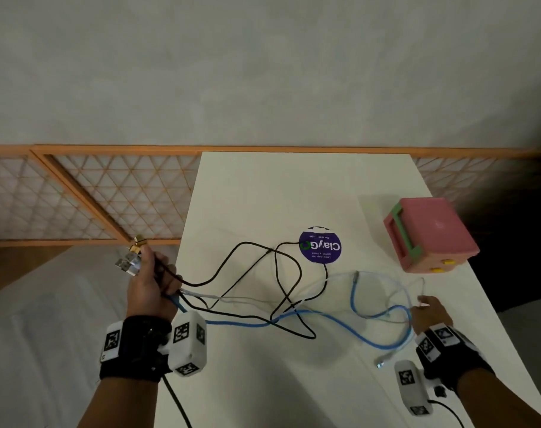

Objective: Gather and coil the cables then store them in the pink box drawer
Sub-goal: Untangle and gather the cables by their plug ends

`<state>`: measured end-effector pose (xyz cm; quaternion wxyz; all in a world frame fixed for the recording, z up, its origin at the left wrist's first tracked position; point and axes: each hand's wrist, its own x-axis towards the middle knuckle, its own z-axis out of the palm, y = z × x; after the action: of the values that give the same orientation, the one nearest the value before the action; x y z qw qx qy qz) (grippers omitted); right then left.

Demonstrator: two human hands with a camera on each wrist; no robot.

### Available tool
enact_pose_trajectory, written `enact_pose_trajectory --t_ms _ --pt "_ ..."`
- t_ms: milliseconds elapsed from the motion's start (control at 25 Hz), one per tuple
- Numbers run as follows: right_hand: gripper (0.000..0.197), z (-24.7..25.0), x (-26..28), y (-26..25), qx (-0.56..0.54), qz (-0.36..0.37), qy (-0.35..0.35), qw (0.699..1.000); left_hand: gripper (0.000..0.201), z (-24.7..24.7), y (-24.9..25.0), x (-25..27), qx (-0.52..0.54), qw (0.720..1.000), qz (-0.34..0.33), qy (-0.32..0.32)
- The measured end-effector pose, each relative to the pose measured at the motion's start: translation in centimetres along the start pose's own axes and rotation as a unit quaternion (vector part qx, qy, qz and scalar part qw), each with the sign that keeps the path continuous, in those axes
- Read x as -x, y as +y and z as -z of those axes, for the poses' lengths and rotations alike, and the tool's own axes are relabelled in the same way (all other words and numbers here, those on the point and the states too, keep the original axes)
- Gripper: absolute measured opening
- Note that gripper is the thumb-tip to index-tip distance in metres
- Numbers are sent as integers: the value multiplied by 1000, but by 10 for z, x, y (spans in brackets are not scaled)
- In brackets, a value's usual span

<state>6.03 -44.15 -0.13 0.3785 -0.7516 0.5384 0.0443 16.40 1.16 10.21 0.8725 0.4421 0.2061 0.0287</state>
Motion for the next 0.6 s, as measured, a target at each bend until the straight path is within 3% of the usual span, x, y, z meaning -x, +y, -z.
enact_pose_trajectory --t_ms 80,160,200,280,400,520,600 --pt "54 6 8 -8 1 2 83 997 44 7 7 3 25 1000 4 2" --pt "63 12 18 -24 5 -4 119 993 44 11 10 3 42 999 5 3" --pt "63 9 22 -33 29 21 112 993 44 10 10 3 42 999 7 1" --pt "53 -3 49 -66 65 168 19 983 46 3 8 4 42 999 13 -7" --pt "45 -33 117 -121 19 400 -147 905 46 -15 2 6 56 997 24 -35" --pt "83 -58 182 -168 77 552 -218 801 42 -43 -3 12 41 995 30 -88" --pt "105 -72 221 -189 168 596 -263 740 38 -63 -4 20 18 993 31 -111"
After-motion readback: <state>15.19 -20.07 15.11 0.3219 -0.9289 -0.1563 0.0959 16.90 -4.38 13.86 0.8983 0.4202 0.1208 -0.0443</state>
